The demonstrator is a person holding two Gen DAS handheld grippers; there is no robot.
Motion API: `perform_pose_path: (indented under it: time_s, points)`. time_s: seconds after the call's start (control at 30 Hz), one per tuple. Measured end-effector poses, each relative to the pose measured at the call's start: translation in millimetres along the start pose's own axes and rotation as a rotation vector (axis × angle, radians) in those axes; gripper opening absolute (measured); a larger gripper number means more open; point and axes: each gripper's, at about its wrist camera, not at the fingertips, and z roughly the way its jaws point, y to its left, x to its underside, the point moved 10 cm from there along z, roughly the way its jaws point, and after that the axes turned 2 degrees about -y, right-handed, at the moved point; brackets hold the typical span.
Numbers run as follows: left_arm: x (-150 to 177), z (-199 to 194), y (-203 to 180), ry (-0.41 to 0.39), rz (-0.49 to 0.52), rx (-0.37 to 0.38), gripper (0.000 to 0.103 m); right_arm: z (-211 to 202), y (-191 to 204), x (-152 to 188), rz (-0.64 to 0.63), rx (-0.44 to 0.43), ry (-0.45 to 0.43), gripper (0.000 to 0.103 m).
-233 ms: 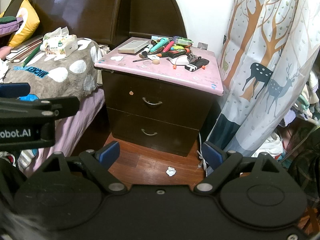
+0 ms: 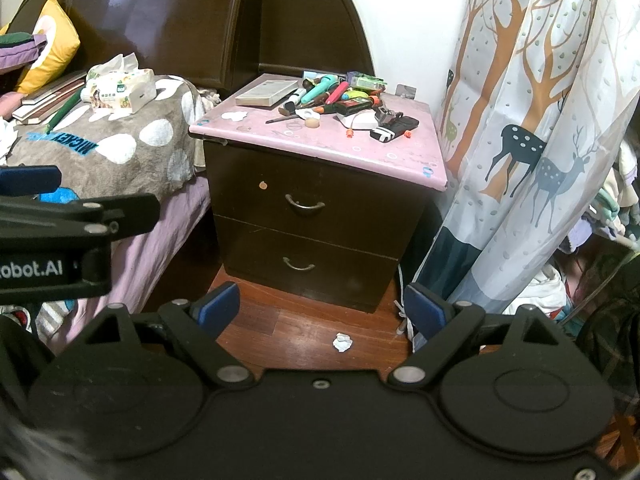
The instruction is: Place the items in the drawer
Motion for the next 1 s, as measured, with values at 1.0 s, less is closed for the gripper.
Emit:
perform_pose_path:
  time_s: [1.0]
  points:
    - [0.3,-1.2,-1.6,-0.005,0.008,0.004,0.098,-0.5,-2.3,2.8,0.005,-0.001,0.004,0.090]
